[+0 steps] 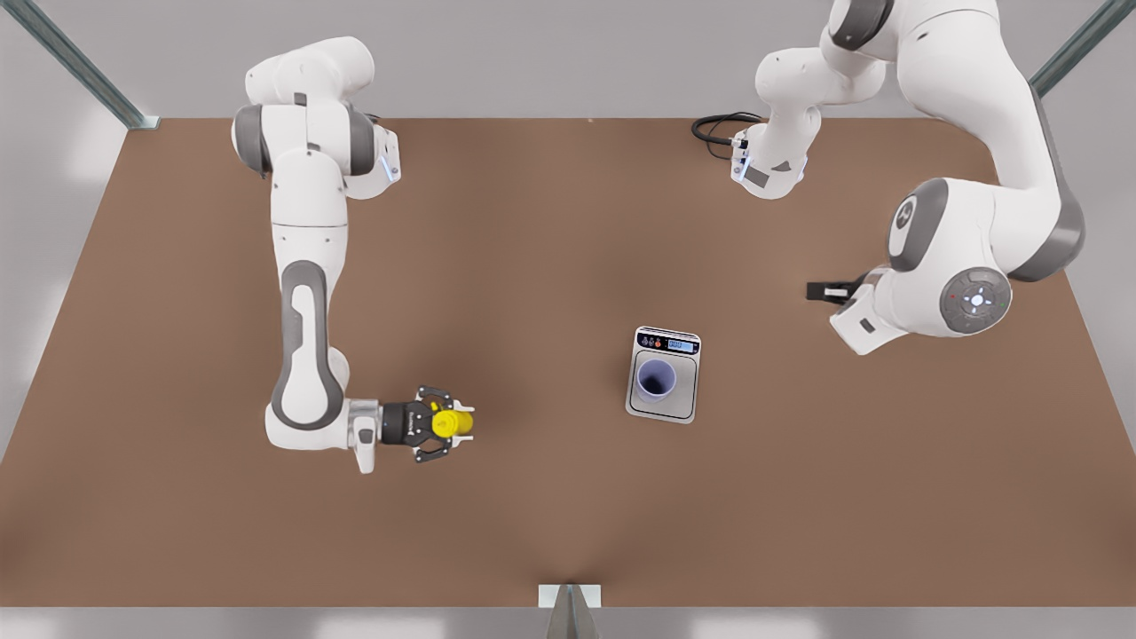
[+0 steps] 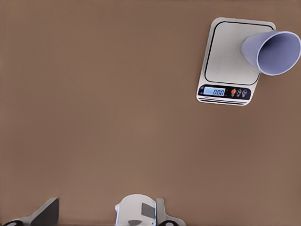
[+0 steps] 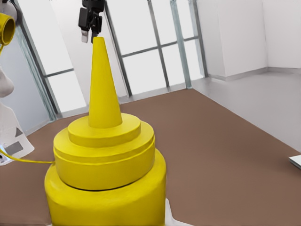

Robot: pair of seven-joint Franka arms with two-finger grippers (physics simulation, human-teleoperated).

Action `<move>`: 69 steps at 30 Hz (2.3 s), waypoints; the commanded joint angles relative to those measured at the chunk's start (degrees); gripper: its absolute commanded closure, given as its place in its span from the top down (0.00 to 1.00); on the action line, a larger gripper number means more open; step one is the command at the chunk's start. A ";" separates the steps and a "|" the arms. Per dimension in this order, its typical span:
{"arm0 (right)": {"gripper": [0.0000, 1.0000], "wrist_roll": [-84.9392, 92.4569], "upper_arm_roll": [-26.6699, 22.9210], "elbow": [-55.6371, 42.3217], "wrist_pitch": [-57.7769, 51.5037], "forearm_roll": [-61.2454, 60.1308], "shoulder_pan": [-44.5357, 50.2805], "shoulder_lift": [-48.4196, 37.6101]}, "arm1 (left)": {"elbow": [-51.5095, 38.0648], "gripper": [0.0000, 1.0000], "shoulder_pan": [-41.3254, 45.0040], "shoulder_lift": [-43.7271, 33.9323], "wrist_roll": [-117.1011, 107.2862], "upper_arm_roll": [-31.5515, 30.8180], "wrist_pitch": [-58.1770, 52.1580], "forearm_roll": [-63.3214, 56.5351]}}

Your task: Move cup to the weight, pick up sauce bottle, pour sauce

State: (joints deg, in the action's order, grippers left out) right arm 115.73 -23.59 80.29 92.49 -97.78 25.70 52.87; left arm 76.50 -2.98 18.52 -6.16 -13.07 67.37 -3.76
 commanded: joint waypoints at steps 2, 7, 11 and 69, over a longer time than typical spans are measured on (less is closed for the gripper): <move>0.57 35.18 1.18 -0.22 -1.44 -1.28 -0.91 1.09 | 0.05 1.00 -0.54 -0.15 -0.08 -0.20 -1.10 -0.90; 0.57 34.74 1.62 -0.39 -1.53 -2.42 -1.00 4.08 | 0.05 1.00 -0.19 0.20 0.18 -0.29 -0.31 -1.69; 0.57 35.09 2.85 -0.83 -1.35 -2.68 -1.53 5.66 | 0.05 1.00 -0.01 1.96 0.18 -0.38 3.03 -1.07; 0.56 6.97 3.82 2.77 3.40 -1.10 -0.21 4.61 | -0.12 1.00 -5.28 1.61 4.49 -3.81 3.03 -2.83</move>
State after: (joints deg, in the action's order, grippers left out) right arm 124.91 -19.79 83.10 95.84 -98.78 25.46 57.53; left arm 76.40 -8.14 20.29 -4.37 -16.55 70.33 -6.66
